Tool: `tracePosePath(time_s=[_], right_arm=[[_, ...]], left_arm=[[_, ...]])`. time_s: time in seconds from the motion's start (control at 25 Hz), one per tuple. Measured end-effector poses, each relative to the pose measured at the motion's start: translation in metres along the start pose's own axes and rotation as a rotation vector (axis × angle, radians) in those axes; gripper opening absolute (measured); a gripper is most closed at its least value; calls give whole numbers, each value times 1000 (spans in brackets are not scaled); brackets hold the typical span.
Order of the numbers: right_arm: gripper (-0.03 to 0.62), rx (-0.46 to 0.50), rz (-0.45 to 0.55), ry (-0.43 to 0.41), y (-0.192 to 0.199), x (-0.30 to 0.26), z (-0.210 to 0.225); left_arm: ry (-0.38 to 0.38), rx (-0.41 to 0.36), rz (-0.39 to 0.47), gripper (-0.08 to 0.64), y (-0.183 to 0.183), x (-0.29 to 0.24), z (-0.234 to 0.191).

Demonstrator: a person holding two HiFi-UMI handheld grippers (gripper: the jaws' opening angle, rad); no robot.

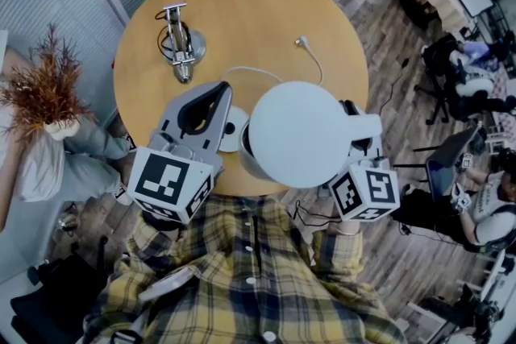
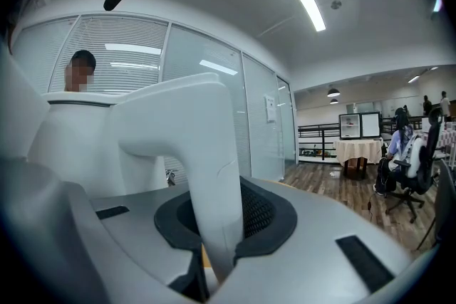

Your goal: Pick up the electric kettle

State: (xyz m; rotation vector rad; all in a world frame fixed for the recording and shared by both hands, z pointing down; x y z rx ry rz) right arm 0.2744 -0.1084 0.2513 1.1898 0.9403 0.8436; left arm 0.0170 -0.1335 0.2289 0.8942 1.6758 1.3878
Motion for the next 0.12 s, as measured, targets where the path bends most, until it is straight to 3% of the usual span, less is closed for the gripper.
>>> tracePosePath(time_s=[0.12], right_arm=[[72,-5,2,5,1,3,-3]], left_arm=[[0,2,3,3,1,4,-1]])
Point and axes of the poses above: the fingertips, and each gripper's own axes: x backward along the fingers, z to its right, y out of its underside, the point moved 6 cm from there along x, backward along the fingers, and after that the axes turned 11 degrees about -y, right-handed, at the moved point
